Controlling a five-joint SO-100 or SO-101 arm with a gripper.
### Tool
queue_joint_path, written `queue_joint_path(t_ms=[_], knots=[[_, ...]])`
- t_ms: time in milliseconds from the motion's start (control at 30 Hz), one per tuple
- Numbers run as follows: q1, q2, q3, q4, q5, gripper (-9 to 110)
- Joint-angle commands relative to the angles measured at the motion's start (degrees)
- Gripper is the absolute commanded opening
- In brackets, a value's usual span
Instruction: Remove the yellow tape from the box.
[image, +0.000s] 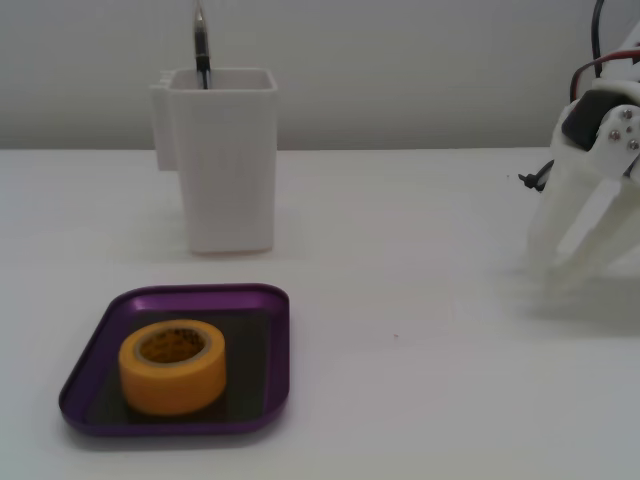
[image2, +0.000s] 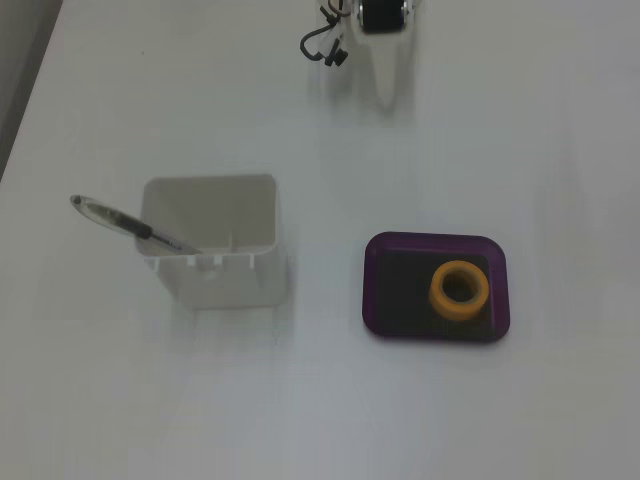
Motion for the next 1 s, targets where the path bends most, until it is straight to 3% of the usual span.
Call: queue_joint_path(t_ms=[0, 800, 967], knots=[[0.4, 3.3, 0.5, -1.6, -0.3, 0], [0.5, 3.3, -0.2, -1.7, -0.4, 0], [0.6, 3.3, -3.6, -6.2, -0.3, 0]])
